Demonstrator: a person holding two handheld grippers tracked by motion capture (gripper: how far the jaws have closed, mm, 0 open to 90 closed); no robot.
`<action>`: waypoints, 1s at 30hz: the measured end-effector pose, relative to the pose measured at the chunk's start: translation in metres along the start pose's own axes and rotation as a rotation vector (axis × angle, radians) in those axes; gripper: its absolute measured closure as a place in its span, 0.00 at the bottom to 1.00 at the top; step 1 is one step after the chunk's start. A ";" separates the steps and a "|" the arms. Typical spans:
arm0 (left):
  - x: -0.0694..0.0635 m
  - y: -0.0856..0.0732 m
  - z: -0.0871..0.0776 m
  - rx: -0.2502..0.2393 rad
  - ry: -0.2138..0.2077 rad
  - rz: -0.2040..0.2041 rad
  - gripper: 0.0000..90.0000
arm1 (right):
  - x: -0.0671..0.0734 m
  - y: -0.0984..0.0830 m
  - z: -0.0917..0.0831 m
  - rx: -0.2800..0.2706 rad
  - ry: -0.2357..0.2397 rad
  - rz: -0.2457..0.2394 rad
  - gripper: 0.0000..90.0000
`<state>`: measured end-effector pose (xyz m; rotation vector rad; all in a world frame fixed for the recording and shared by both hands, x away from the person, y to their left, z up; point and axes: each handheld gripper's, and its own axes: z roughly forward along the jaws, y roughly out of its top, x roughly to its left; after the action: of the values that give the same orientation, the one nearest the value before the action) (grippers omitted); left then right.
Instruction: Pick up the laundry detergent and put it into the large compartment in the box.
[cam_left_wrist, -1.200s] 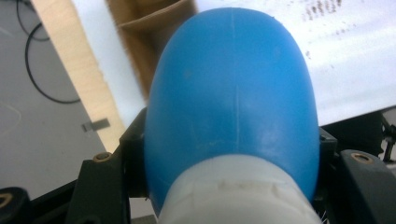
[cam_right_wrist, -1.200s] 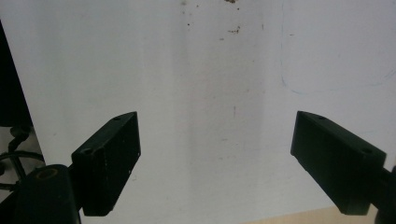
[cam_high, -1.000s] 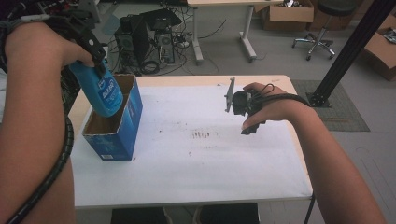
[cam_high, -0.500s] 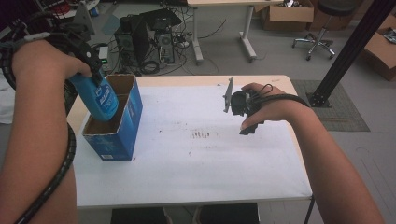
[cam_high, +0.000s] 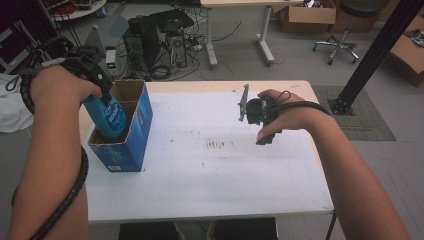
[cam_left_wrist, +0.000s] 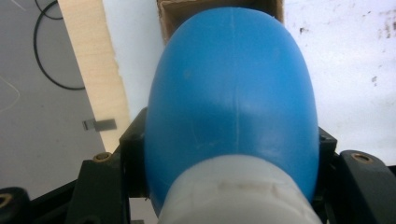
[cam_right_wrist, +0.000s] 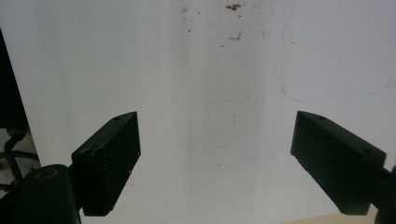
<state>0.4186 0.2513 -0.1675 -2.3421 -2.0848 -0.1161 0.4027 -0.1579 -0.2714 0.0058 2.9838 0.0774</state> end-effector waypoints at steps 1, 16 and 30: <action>0.000 0.001 0.005 0.009 -0.002 0.002 0.43 | 0.000 0.001 0.001 0.002 0.000 0.004 0.18; -0.007 0.006 0.059 0.057 -0.046 0.007 0.43 | 0.000 -0.001 0.002 0.004 0.004 0.004 0.18; -0.008 0.009 0.094 0.085 -0.053 0.020 0.43 | 0.000 -0.004 0.005 0.002 0.010 0.010 0.18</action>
<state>0.4314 0.2469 -0.2612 -2.3411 -2.0452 0.0345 0.4031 -0.1614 -0.2768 0.0211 2.9943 0.0757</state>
